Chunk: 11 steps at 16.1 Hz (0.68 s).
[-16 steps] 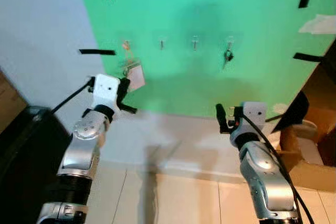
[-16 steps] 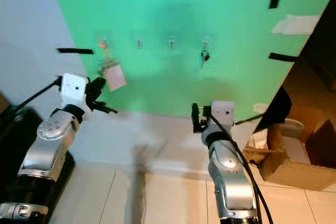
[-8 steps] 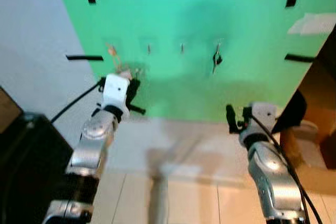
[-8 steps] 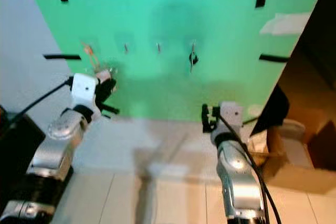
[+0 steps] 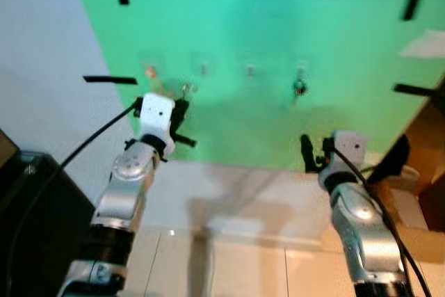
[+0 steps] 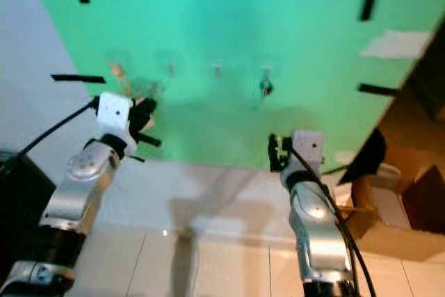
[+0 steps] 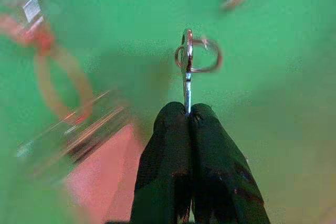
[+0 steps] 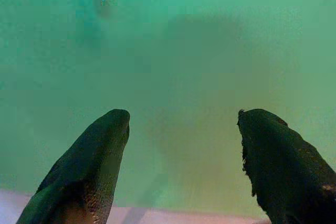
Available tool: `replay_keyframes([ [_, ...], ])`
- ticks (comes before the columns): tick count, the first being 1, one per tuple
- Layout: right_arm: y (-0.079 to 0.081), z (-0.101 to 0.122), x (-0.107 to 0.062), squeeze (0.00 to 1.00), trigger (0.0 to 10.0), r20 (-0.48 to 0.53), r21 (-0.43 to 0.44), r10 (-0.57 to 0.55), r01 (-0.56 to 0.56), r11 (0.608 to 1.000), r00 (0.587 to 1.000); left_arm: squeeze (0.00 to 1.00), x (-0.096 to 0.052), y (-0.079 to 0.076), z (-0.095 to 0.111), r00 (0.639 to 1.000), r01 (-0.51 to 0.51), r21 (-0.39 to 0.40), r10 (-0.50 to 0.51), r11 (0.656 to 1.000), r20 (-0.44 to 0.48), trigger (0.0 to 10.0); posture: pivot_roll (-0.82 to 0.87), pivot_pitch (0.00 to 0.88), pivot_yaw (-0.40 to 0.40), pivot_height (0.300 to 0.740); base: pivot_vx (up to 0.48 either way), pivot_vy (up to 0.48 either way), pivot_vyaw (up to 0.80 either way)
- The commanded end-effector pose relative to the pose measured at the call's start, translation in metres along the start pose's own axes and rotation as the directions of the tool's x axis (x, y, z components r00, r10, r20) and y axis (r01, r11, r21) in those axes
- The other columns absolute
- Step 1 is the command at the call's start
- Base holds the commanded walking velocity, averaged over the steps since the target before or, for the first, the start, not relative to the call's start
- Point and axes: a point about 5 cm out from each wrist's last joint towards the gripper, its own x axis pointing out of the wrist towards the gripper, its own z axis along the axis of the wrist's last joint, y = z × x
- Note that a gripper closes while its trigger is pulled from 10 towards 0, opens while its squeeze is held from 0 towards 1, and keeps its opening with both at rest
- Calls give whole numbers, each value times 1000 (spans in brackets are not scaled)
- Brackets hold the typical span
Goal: Hang keys on a hook
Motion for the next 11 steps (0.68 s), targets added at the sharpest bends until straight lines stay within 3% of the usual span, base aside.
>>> replay_keyframes([
  [1, 5, 4, 2, 0, 10000, 13, -5, 26, -26, 1000, 1000, 0, 1, 2, 1, 1000, -16, 0, 16, 1000, 2, 10000, -85, 0, 34, 740, 274, 0, 0],
  [6, 3, 4, 0, 0, 10000, 15, -15, 15, -15, 1000, 1000, 0, 4, 0, 1, 1000, 15, 20, -14, 1000, -6, 10000, -100, 0, 56, 740, 218, 0, 0],
  [11, 2, 5, 1, 0, 10000, 19, -16, 2, -1, 1000, 1000, 0, 8, -8, 6, 982, 190, 55, -190, 980, -4, 10000, -103, 0, 63, 740, 0, 0, 0],
])
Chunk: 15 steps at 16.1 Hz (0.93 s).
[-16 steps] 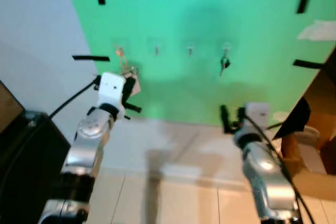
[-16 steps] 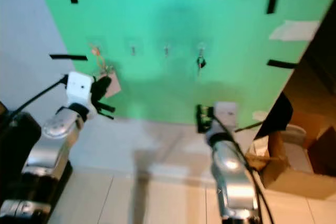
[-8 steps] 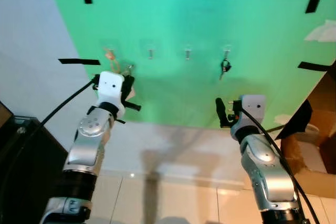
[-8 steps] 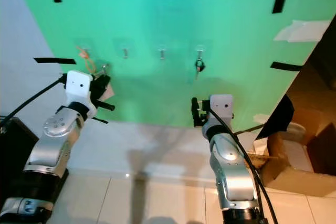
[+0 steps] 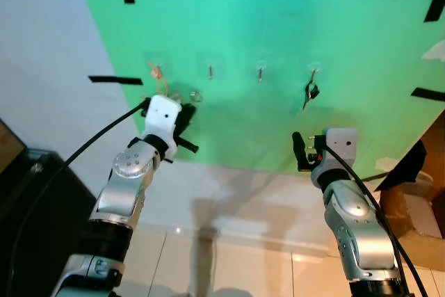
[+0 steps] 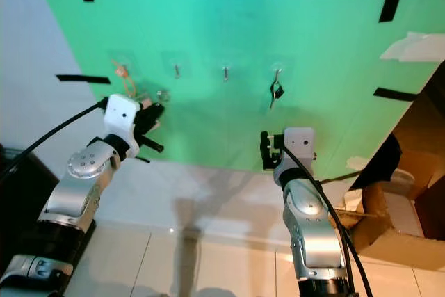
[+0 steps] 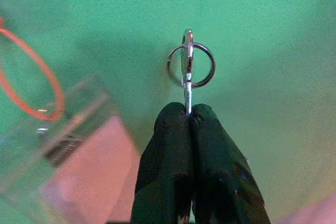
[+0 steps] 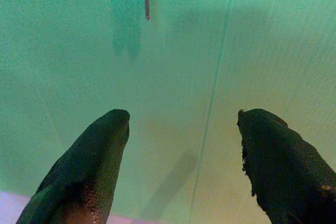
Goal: Hang keys on a hook
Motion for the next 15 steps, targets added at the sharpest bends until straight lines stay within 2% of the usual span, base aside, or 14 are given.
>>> replay_keyframes([
  [1, -1, 3, 0, 0, 10000, 14, 1, -8, 8, 1000, 1000, 0, 4, 1, 10, 998, 49, -1, -49, 999, 32, 10000, -102, 0, 63, 740, 0, 0, 0],
  [2, 0, 3, 0, 0, 10000, 15, 1, -9, 9, 1000, 1000, 0, 4, 2, 13, 996, 74, -23, -73, 997, 46, 10000, -102, 0, 64, 740, 0, 0, 0],
  [4, 1, 8, 1, 0, 10000, 41, -30, 5, -4, 1000, 999, 0, 4, 4, 21, 980, 192, -50, -189, 980, 62, 10000, -101, 0, 63, 740, 0, 0, 0],
  [7, 4, 14, 1, 0, 10000, 68, -97, 55, -48, 994, 996, 0, 0, 18, 33, 953, 301, -71, -296, 951, 70, 10000, -100, 0, 72, 740, 0, 0, 0],
  [8, 6, 16, 0, 0, 10000, 76, -118, 73, -64, 991, 994, 0, -3, 24, 37, 942, 333, -52, -330, 941, 64, 10000, -99, 0, 76, 740, 0, 0, 0],
  [9, 9, 18, -1, 0, 10000, 88, -120, 103, -92, 989, 991, 0, -5, 29, 39, 937, 348, -44, -346, 936, 58, 10000, -95, 0, 84, 740, 0, 0, 0],
  [10, 15, 21, -5, 0, 10000, 106, -114, 178, -166, 980, 978, 0, -6, 34, 42, 930, 365, -47, -362, 930, 62, 10000, -91, 0, 86, 740, 0, 0, 0],
  [12, 23, 23, -8, 0, 10000, 105, -101, 275, -265, 959, 956, 0, -6, 39, 53, 915, 397, -65, -390, 915, 99, 10000, -77, 0, 82, 740, 0, 0, 0],
  [15, 31, 34, -7, 0, 10000, 119, -174, 385, -363, 915, 915, 0, -7, 44, 64, 875, 478, -66, -468, 876, 120, 10000, -67, 0, 79, 740, 0, 0, 0],
])
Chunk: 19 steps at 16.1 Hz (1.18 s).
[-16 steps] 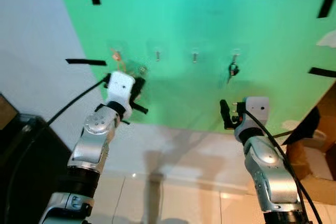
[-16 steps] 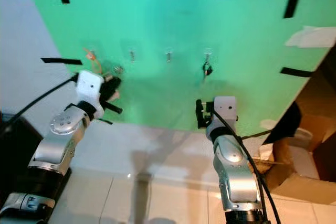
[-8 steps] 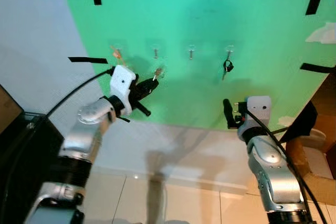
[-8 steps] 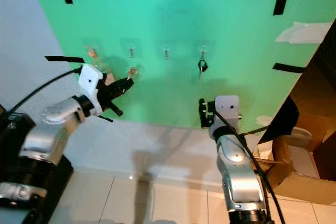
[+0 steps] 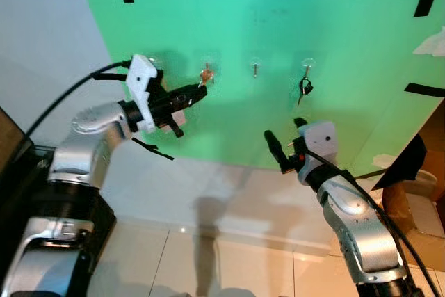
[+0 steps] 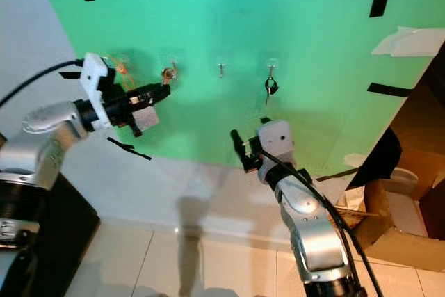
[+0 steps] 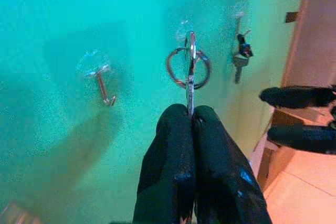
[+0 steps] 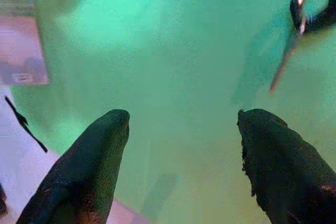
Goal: Hang keys on a hook
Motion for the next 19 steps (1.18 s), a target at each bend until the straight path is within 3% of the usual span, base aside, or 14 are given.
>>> replay_keyframes([
  [1, 4, 12, 3, 0, 10000, 45, -17, 46, -45, 999, 998, 0, -6, 9, 5, 1000, -21, 24, 22, 999, -16, 10000, -67, 0, 81, 740, 0, 0, 0],
  [6, 13, 12, 2, 0, 10000, 33, -38, 102, -100, 994, 994, 0, -13, 25, -2, 986, -149, 63, 154, 987, -71, 10000, -53, 0, 74, 740, 0, 0, 0],
  [9, 18, 14, 4, 0, 10000, 36, -37, 122, -121, 992, 992, 0, -12, 29, -3, 980, -175, 82, 182, 981, -86, 10000, -52, 0, 75, 740, 0, 0, 0],
  [12, 20, 15, 5, 0, 10000, 39, -35, 126, -125, 992, 991, 0, -7, 31, -2, 981, -168, 78, 174, 983, -84, 10000, -51, 0, 78, 740, 0, 0, 0],
  [19, 23, 21, 7, 0, 10000, 59, -42, 144, -142, 989, 988, 0, 23, 36, 4, 984, -155, 117, 164, 981, -67, 10000, -55, 0, 79, 740, 0, 0, 0],
])
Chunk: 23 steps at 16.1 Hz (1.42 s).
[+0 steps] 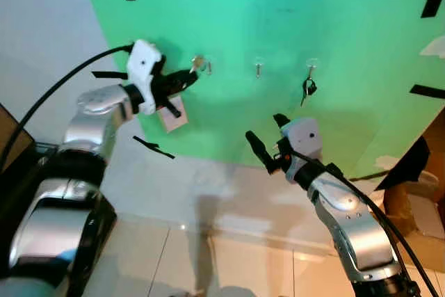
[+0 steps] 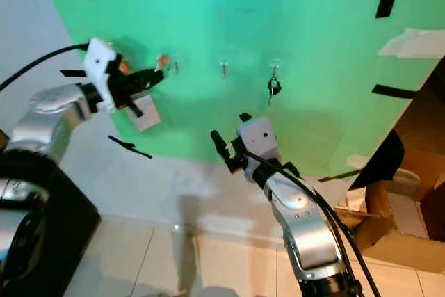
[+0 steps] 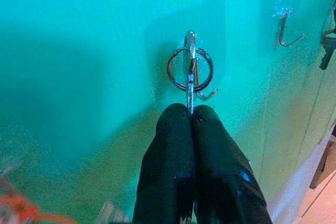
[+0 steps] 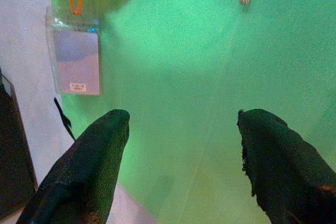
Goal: Hang keys on a hook
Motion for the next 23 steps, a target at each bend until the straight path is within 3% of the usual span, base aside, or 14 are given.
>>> replay_keyframes([
  [1, 2, 8, 3, 0, 10000, 27, -15, 14, -13, 1000, 1000, 0, 3, 1, 4, 1000, -3, 27, 3, 1000, -7, 10000, -55, 0, 79, 740, 0, 0, 0],
  [8, 1, 8, 3, 0, 10000, 31, -26, 1, 0, 1000, 1000, 0, 22, -6, -4, 999, 0, 58, 3, 998, -41, 10000, -65, 0, 89, 740, 0, 0, 0],
  [14, 3, 9, 3, 0, 10000, 32, -37, 4, -3, 999, 999, 0, 20, -9, -23, 994, -2, 78, 11, 997, -109, 10000, -78, 0, 98, 740, 0, 0, 0],
  [20, 7, 8, 4, 0, 10000, 33, -45, 18, -17, 999, 999, 0, 17, -15, -29, 993, 62, 88, -53, 994, -107, 10000, -69, 0, 90, 740, 0, 0, 0],
  [23, 8, 8, 5, 0, 10000, 33, -49, 21, -20, 999, 999, 0, 17, -13, -25, 996, 43, 96, -35, 994, -80, 10000, -71, 0, 92, 740, 0, 0, 0],
])
